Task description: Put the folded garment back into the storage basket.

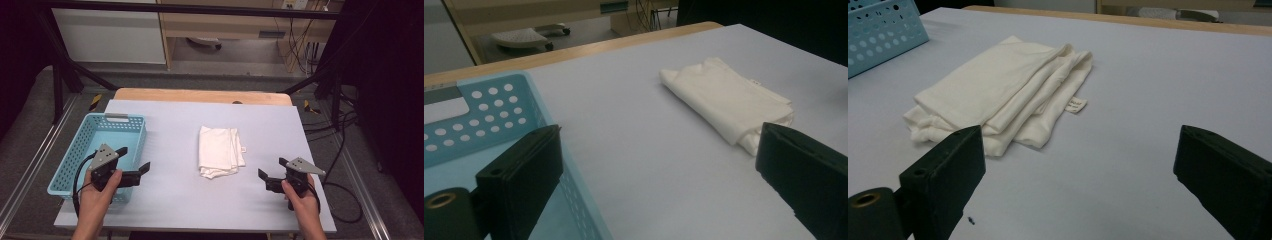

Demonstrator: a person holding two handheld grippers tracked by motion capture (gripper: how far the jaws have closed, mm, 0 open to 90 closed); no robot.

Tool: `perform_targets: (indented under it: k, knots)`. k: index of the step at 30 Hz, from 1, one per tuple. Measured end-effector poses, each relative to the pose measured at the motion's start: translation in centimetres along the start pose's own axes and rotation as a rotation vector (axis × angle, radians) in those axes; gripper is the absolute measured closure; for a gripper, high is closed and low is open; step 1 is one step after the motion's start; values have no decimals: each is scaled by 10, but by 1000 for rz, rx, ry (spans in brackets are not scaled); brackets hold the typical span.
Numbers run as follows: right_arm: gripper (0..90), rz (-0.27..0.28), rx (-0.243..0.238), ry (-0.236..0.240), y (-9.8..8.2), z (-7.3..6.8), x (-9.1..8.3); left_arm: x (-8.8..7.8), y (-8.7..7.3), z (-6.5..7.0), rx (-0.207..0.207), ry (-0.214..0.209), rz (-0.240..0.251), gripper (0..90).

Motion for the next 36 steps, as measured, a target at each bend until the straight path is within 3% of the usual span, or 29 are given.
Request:
perform_targets:
  k: [6,8,11,23,29,32,36]
  knots:
    - [66,-22,15,-13,-1,0,3,1,1,2,-13,9,-8,46]
    - [65,-33,22,-17,-2,0,2,3,1,10,2,-3,-29,47]
    - [71,-40,32,-16,-3,0,4,2,8,20,9,-9,-11,51]
    - [88,-73,59,-37,-1,0,3,1,34,54,100,-26,14,52]
    - [94,-91,64,-50,-2,1,3,23,46,76,159,-25,4,54]
    - [94,-100,51,-53,-1,-4,5,42,56,88,169,-53,-3,59]
    - [106,-107,61,-40,-2,-7,6,56,62,95,192,-64,-9,60]
Point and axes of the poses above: each handheld gripper's, and its own axes: x roughly forward along the jaws, y roughly out of its top, z roughly to its right, the point moved 6 cm from there along x, roughly forward along the jaws, and after that the axes turned 14 degrees about y, right-handed, at the moved point
